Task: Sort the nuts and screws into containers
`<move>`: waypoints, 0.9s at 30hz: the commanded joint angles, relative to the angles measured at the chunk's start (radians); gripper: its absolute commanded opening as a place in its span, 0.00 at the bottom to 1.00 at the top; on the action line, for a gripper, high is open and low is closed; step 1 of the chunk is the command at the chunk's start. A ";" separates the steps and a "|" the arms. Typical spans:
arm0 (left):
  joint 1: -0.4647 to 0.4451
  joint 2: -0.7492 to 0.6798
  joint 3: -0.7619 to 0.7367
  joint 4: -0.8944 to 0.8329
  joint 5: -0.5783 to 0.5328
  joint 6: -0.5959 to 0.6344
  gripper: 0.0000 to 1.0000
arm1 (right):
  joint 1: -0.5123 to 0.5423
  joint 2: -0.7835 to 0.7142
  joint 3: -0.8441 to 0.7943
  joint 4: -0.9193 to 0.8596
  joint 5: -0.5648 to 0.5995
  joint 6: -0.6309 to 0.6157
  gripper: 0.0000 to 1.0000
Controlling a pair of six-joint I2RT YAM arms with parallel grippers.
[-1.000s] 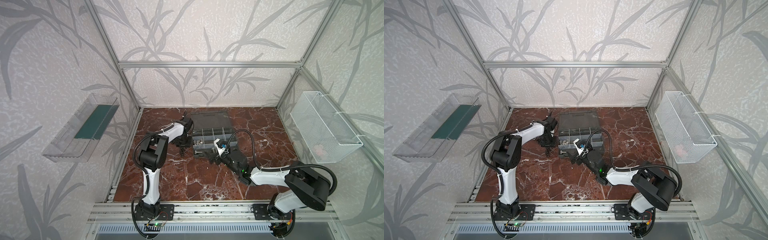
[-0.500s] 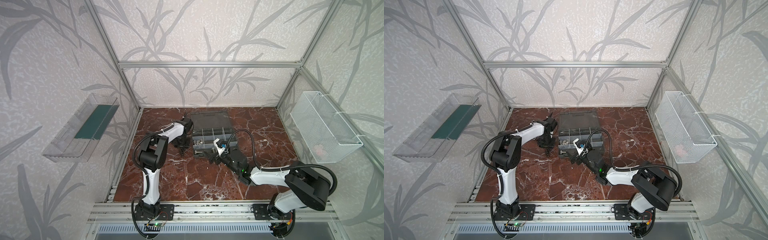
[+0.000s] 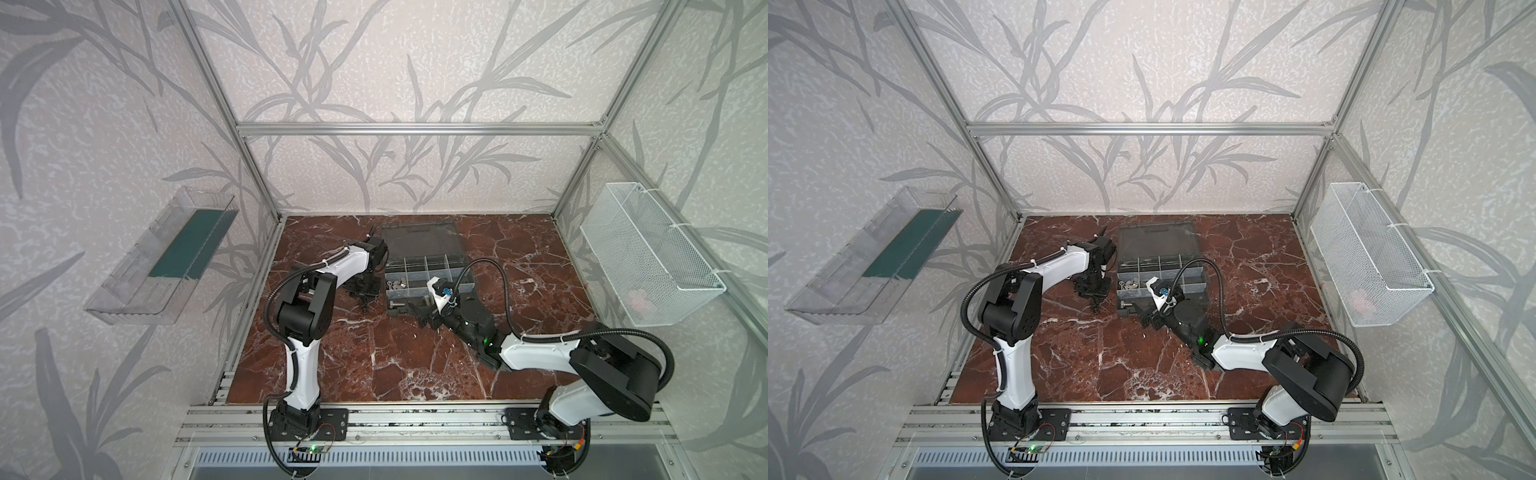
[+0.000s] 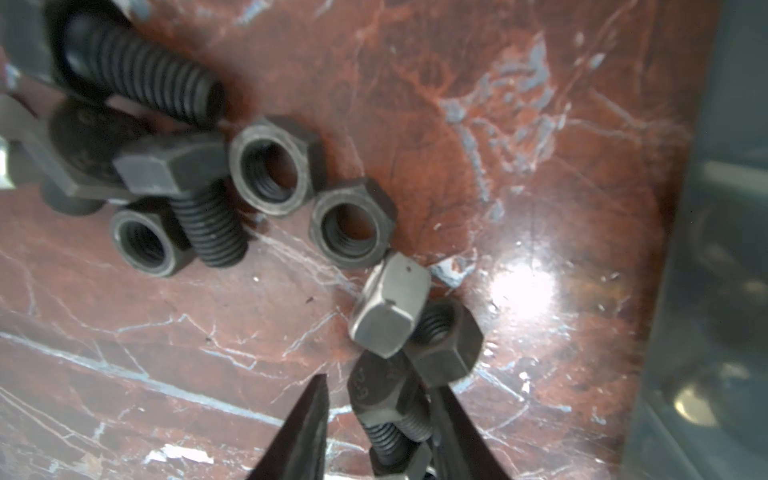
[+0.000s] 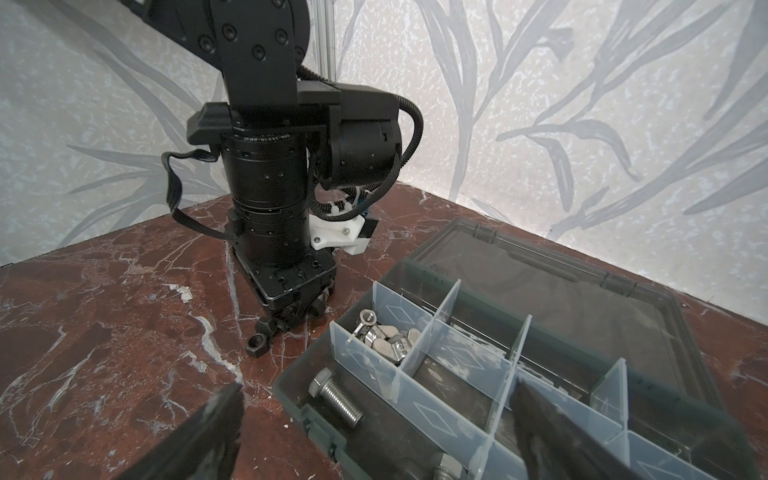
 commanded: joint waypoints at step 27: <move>-0.055 -0.059 -0.016 0.089 0.042 0.011 0.36 | -0.004 0.006 0.027 0.014 -0.017 0.010 0.99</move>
